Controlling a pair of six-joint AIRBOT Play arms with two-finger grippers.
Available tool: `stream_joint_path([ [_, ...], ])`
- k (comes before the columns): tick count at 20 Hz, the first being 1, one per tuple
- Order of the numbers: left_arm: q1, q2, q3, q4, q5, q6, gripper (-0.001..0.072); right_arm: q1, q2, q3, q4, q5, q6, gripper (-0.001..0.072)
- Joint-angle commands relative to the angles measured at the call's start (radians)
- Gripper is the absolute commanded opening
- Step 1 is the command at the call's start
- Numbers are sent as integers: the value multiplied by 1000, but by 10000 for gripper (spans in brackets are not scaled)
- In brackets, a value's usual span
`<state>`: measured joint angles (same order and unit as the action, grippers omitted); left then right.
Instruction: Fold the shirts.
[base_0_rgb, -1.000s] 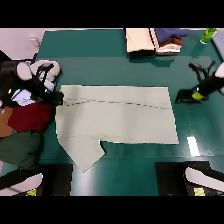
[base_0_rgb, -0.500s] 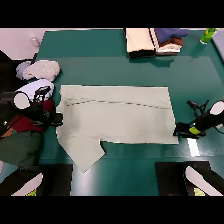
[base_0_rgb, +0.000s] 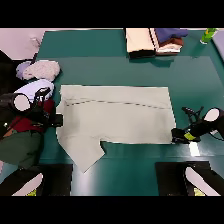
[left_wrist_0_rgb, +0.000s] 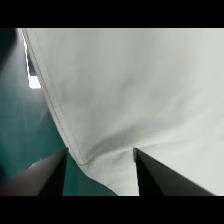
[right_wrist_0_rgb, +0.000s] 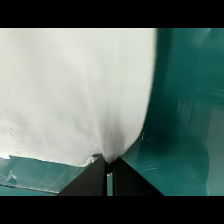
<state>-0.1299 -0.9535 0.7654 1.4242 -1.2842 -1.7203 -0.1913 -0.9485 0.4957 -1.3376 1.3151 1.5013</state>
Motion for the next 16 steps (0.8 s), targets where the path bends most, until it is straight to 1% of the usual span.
stream_joint_path([
  [1, 0, 3, -1, 1, -64, 0, 501, 97, 2, -3, 0, -32, 11, 16],
  [3, 0, 12, -17, 1, -95, 0, 503, 121, 2, -3, 0, -41, 28, 15],
  [6, 0, 66, -108, -20, -89, -14, 503, 123, 2, -3, 0, -42, 28, 15],
  [8, 0, 91, -182, -85, -76, -19, 504, 123, 2, -3, 1, -51, 28, 15],
  [10, 0, 92, -250, -133, -44, -18, 503, 123, 2, -3, 2, -53, 28, 15],
  [12, 0, 92, -307, -146, -9, -19, 504, 123, 2, -3, 1, -52, 28, 15],
  [14, 0, 92, -346, -147, 25, -27, 503, 123, 2, -3, 2, -52, 28, 15],
  [16, 0, 91, -362, -183, 71, -29, 502, 123, 2, -3, 1, -53, 28, 15],
])
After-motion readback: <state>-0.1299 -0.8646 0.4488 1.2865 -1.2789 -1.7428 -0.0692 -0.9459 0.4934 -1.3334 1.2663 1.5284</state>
